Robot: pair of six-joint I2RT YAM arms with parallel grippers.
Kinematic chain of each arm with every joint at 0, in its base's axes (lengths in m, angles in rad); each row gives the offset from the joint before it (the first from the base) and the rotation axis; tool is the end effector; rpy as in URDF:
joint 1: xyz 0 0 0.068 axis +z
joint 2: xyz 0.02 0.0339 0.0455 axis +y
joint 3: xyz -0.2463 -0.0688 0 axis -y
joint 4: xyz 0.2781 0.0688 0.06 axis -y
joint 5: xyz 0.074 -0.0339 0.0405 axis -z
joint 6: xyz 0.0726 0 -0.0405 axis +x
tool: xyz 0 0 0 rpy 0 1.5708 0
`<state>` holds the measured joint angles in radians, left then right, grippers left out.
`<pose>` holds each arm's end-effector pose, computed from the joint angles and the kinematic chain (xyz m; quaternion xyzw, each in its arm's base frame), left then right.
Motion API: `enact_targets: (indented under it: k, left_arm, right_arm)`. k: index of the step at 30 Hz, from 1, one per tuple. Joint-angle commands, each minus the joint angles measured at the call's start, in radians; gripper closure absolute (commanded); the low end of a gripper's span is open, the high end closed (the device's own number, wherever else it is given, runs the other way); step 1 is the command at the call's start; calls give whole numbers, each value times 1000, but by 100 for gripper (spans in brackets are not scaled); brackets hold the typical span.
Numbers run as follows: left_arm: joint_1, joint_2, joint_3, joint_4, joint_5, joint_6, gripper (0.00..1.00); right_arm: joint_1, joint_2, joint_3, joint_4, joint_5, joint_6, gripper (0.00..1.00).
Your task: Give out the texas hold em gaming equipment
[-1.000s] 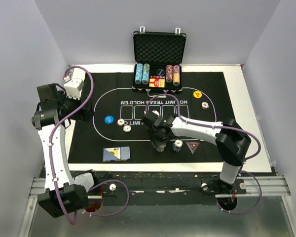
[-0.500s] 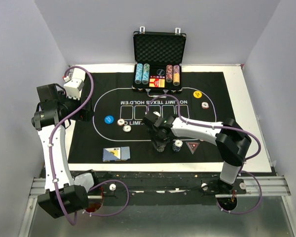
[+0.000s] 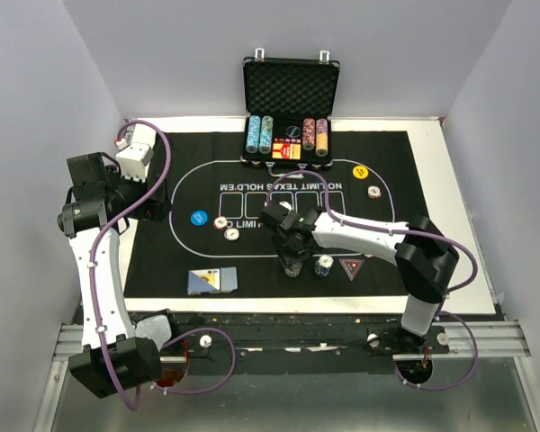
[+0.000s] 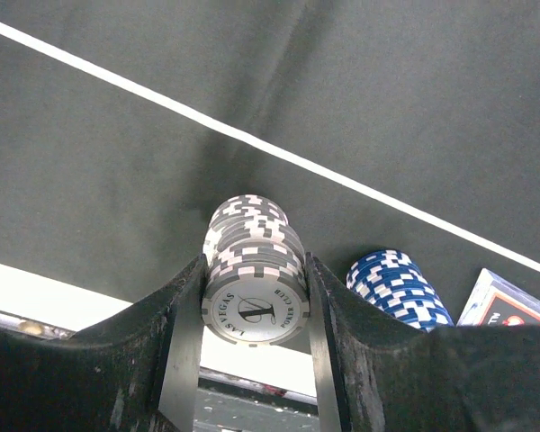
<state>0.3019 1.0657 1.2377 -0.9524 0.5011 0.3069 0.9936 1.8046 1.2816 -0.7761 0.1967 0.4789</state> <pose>0.2609 0.0447 0.3389 0.0977 0.8939 -0.1065 0.4244 0.2230 0.3165 0.1263 -0.2381 0.9569 0.0184 0.1652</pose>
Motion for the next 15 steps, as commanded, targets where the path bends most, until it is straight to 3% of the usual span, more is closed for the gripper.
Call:
enact_targets:
  k: [1, 8, 15]
  left_arm:
    - [6, -9, 23, -8, -13, 9, 1]
    - [6, -7, 32, -14, -13, 14, 1]
    - [6, -9, 23, -14, -13, 15, 1]
  right_arm:
    - [4, -57, 58, -43, 13, 6, 56]
    - [-48, -71, 113, -71, 70, -2, 56]
    - [-320, -31, 166, -2, 43, -60, 56]
